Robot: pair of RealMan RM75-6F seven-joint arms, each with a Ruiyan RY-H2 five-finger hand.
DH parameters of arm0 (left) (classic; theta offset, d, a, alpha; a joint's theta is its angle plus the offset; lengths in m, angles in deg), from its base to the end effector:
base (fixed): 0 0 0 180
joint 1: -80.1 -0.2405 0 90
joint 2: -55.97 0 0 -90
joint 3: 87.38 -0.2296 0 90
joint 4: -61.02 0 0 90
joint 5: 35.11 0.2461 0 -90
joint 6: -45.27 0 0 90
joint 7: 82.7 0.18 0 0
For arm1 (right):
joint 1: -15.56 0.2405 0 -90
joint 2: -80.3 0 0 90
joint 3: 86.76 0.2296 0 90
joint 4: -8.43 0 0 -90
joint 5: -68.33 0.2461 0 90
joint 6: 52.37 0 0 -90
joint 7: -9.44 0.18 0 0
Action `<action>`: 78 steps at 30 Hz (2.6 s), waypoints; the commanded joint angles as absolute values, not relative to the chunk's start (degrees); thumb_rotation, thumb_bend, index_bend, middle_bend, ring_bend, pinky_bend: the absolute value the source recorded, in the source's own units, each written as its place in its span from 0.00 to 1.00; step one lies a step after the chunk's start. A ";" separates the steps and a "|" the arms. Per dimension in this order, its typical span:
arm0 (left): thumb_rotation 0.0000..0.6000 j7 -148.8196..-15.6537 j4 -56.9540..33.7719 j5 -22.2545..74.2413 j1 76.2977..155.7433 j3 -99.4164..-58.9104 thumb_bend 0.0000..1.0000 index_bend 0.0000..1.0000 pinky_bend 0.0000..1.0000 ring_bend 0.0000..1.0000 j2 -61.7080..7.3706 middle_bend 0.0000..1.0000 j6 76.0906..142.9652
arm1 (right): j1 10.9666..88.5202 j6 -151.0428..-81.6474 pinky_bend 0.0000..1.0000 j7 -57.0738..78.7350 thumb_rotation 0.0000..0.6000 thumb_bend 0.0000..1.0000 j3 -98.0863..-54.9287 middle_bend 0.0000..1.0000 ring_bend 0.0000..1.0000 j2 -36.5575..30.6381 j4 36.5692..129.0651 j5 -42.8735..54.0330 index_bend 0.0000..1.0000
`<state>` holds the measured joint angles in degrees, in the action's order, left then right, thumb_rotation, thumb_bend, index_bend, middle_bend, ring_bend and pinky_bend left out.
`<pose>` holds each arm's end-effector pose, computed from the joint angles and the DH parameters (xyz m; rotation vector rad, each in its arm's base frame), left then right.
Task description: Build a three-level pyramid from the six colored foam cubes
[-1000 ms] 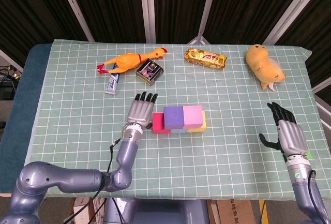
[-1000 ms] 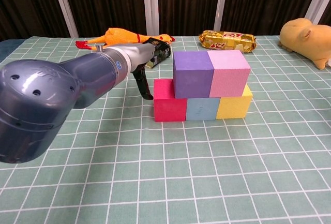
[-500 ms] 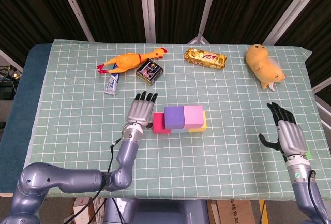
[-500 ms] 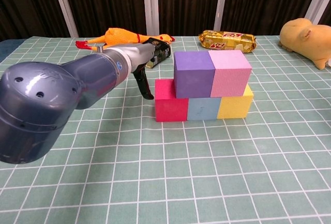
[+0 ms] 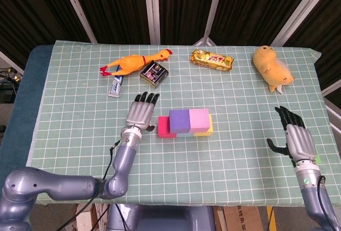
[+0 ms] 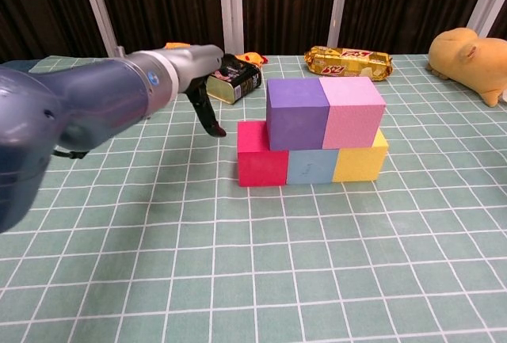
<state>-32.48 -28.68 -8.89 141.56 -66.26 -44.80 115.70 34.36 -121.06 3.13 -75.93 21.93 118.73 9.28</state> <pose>0.0012 0.3745 -0.0847 -1.7020 -0.9985 -0.8008 -0.2418 -0.2954 0.1003 1.2917 -1.2284 0.8975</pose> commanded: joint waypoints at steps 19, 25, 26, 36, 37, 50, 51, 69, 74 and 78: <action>1.00 -48.28 -64.61 15.26 115.06 -76.67 0.10 0.00 0.09 0.02 -10.60 0.05 133.04 | 33.38 -122.80 0.00 -2.70 1.00 0.36 -77.94 0.00 0.00 24.38 119.64 9.01 0.00; 1.00 -49.84 -65.33 20.41 110.89 -79.85 0.10 0.00 0.09 0.02 -9.63 0.05 135.84 | 33.20 -120.20 0.00 -4.98 1.00 0.33 -80.13 0.00 0.00 26.51 118.73 10.10 0.00; 1.00 -50.10 -65.42 20.99 110.43 -80.09 0.11 0.00 0.09 0.02 -9.50 0.05 136.00 | 33.15 -119.76 0.00 -5.35 1.00 0.33 -80.56 0.00 0.00 26.75 118.41 10.22 0.00; 1.00 -51.50 -66.41 25.51 107.83 -80.96 0.11 0.00 0.08 0.02 -8.11 0.05 136.23 | 34.78 -113.06 0.00 -10.36 1.00 0.33 -83.95 0.00 0.00 29.06 115.24 13.75 0.00; 1.00 -51.67 -66.43 25.72 107.66 -80.94 0.10 0.00 0.08 0.02 -8.02 0.05 136.23 | 35.00 -112.34 0.00 -10.80 1.00 0.33 -84.24 0.00 0.00 29.28 115.05 14.14 0.00; 1.00 -54.66 -66.94 28.25 105.29 -80.04 0.10 0.00 0.09 0.02 -6.10 0.05 135.16 | 37.18 -106.06 0.00 -12.72 1.00 0.33 -86.48 0.03 0.00 30.15 110.89 18.99 0.00; 1.00 -54.83 -66.96 28.22 105.20 -79.85 0.10 0.00 0.09 0.02 -6.04 0.05 134.92 | 37.26 -105.41 0.00 -12.20 1.00 0.33 -86.66 0.03 0.00 29.56 109.49 18.30 0.00; 1.00 -54.43 -65.89 27.67 104.29 -77.90 0.10 0.00 0.09 0.02 -6.43 0.05 133.44 | 38.70 -100.70 0.00 -11.43 1.00 0.33 -88.48 0.14 0.02 22.90 97.03 17.10 0.00; 1.00 -54.32 -65.82 27.74 104.01 -77.71 0.10 0.00 0.09 0.02 -6.38 0.05 133.15 | 38.93 -99.47 0.00 -11.75 1.00 0.33 -89.10 0.22 0.09 21.44 94.34 17.51 0.00; 1.00 -54.27 -65.76 27.76 103.80 -77.57 0.10 0.00 0.08 0.02 -6.38 0.05 132.94 | 38.93 -99.29 0.00 -11.33 1.00 0.33 -89.03 0.36 0.22 20.57 93.00 17.76 0.00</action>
